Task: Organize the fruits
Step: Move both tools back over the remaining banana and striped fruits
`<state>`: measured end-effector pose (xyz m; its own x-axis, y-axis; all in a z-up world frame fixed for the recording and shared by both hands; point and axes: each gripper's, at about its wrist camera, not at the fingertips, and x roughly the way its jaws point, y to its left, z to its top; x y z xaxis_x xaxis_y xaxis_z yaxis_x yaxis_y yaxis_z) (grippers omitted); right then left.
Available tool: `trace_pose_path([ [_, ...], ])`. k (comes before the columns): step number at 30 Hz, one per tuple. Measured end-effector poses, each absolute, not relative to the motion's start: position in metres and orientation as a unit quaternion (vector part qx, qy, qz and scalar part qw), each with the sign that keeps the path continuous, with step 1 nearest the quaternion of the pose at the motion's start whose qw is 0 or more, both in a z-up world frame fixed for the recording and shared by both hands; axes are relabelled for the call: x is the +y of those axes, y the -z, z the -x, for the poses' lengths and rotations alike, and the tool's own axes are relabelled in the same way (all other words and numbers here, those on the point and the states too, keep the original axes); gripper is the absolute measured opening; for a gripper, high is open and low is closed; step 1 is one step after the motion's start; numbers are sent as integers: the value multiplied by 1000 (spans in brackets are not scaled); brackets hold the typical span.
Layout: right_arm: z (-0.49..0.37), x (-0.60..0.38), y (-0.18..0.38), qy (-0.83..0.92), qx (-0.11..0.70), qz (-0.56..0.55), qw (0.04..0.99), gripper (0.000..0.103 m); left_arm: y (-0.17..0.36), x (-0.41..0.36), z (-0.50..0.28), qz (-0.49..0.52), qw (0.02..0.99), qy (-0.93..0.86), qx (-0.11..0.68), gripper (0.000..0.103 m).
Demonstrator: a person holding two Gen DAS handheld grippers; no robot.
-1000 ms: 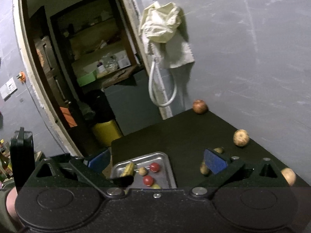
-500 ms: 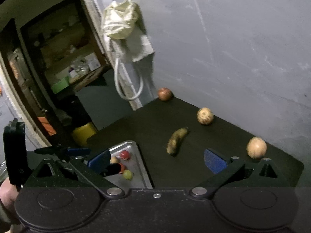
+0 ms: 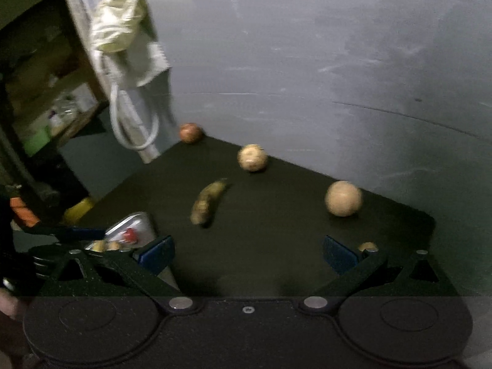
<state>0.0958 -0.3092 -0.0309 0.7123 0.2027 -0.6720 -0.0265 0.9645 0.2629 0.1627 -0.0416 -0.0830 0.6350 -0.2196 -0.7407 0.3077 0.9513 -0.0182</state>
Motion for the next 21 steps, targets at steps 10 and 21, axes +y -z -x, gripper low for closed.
trace_pose_path([
  [10,-117,-332,54,19,384,-116,916,102,96,-55,-210,-68,897,173,400,102],
  [21,-136,-335,70,31,396,-94,913,100,109,-60,-239,-68,895,171,407,102],
])
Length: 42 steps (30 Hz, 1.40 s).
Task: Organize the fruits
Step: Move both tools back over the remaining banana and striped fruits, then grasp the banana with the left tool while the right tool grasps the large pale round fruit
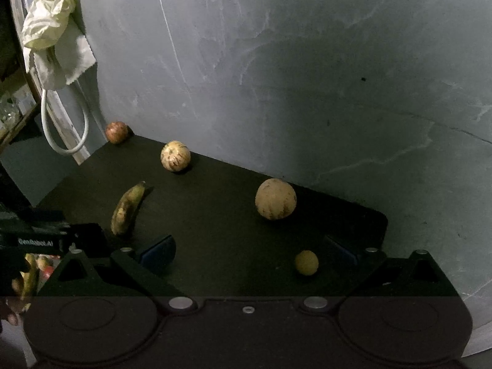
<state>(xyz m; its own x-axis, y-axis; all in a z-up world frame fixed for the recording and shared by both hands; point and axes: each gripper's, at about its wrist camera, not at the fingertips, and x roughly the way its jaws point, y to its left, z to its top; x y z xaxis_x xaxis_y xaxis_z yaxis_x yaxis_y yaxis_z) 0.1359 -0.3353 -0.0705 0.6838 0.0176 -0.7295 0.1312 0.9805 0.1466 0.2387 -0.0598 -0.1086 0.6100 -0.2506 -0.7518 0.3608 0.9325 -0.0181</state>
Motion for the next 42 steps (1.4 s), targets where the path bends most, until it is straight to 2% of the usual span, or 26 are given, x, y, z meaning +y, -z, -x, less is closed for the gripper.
trace_pose_path([
  [20,-200,-343,96,20,402,-47,914,98,135,-82,-281,-69,886,152,432,102],
  [28,-240,-342,121,8,415,-1,910,90,148,-85,-297,-60,887,139,435,102],
  [34,-253,-345,136,6,432,5,902,85,154,-90,-306,-60,887,136,437,97],
  [42,-258,-347,142,5,441,5,897,80,160,-96,-311,-62,884,137,442,84],
])
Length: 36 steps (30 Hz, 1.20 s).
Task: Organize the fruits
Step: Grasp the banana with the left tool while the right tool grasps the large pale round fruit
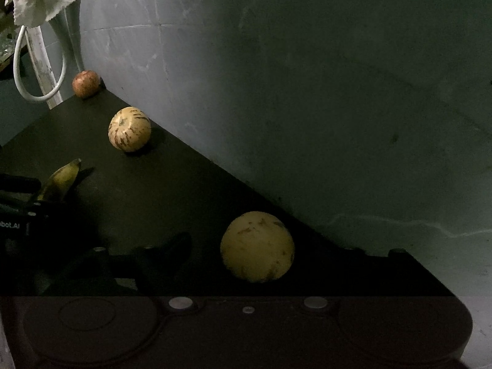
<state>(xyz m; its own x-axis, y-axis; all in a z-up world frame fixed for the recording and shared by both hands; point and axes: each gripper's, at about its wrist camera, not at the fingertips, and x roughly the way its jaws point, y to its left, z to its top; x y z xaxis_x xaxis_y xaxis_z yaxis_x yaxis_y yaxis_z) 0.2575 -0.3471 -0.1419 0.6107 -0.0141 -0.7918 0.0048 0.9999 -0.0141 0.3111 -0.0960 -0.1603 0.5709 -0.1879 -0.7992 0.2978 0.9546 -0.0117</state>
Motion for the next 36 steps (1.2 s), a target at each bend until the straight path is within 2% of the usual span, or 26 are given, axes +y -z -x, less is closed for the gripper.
trace_pose_path([
  [7,-259,-347,144,1,444,10,896,76,165,-98,-313,-65,881,133,448,78],
  [9,-260,-347,145,0,446,12,895,73,167,-98,-314,-66,880,132,452,73],
  [17,-263,-344,148,-2,450,23,893,69,172,-96,-319,-61,878,123,458,71],
  [19,-265,-344,149,1,452,25,892,64,173,-98,-319,-68,879,124,456,67],
  [21,-266,-344,151,9,455,29,890,55,173,-98,-320,-72,880,123,453,55],
  [22,-266,-345,151,9,457,27,889,55,173,-97,-320,-73,881,123,451,51],
  [24,-266,-346,152,7,456,27,890,54,172,-95,-321,-75,883,121,448,36],
  [29,-265,-346,152,6,452,21,892,54,171,-92,-321,-74,884,122,446,32],
  [36,-258,-341,140,-3,439,21,898,54,168,-91,-315,-68,885,131,441,31],
])
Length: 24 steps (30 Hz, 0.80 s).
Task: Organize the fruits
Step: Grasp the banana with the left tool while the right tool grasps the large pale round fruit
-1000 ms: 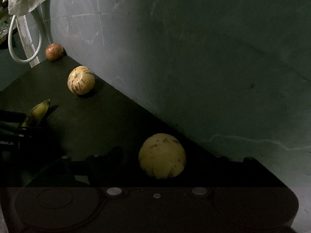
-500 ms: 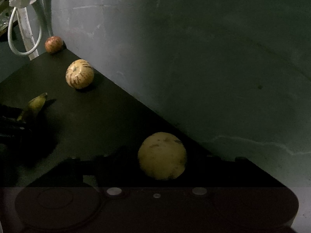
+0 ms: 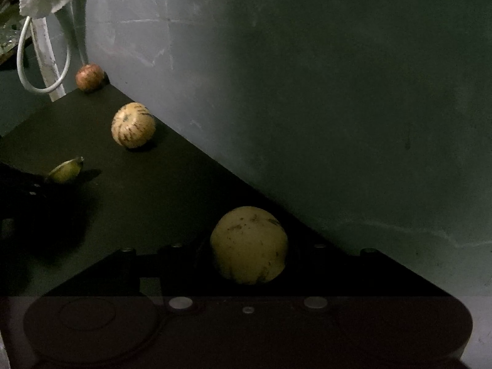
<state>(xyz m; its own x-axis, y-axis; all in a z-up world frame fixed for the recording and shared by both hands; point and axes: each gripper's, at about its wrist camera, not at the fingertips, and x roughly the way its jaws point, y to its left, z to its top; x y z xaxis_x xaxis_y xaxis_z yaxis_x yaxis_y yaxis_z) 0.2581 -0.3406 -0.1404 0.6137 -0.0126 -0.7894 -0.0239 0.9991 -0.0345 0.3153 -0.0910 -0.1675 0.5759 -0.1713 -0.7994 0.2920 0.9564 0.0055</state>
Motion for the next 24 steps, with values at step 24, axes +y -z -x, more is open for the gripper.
trace_pose_path([
  [24,-214,-296,56,-55,365,-2,929,54,103,-59,-267,-10,912,135,387,31],
])
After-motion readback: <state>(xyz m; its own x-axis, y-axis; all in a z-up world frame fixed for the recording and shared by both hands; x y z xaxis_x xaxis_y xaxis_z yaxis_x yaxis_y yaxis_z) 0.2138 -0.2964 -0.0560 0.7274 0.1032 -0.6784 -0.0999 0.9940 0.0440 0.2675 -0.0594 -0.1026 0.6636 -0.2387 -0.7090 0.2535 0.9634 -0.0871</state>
